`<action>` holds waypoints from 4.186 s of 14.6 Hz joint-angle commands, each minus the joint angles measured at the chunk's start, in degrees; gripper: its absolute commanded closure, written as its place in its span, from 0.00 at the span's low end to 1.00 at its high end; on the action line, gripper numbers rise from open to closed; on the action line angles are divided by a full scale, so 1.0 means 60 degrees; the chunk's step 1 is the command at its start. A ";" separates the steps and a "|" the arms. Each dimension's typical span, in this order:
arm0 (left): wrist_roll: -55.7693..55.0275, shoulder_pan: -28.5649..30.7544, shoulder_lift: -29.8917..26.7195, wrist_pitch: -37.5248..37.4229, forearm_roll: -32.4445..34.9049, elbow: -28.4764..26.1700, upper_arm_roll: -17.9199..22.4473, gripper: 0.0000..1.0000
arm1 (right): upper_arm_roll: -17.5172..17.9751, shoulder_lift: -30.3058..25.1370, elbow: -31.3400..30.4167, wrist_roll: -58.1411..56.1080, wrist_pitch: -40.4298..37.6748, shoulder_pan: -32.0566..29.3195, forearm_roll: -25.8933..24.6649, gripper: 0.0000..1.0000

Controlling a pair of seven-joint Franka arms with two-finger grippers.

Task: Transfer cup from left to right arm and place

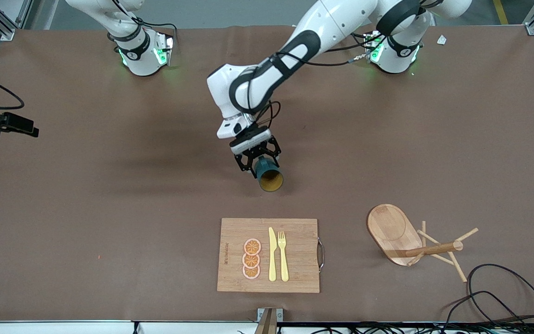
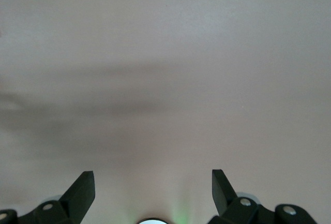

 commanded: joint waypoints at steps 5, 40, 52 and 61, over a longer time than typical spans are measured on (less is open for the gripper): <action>-0.3648 -0.1210 0.1025 -0.0711 0.2307 -0.0054 0.0580 0.29 | 0.0113 0.0544 -0.0158 0.0565 0.0302 0.0294 0.0009 0.00; -0.5405 -0.2177 -0.3113 -0.2195 -0.1864 -0.4543 -0.0314 0.00 | 0.0157 0.3765 -0.1961 0.4816 0.7699 0.7106 0.1400 0.00; -0.5539 -0.1388 -0.5681 -0.1342 -0.2654 -0.7671 -0.0328 0.00 | 0.0142 0.4499 -0.1917 0.3734 0.8594 0.7635 0.1196 0.57; -0.3199 0.0238 -0.7073 -0.1385 -0.3709 -0.7642 -0.0328 0.01 | 0.0113 0.4280 -0.1902 0.1290 0.8026 0.7109 0.1210 0.96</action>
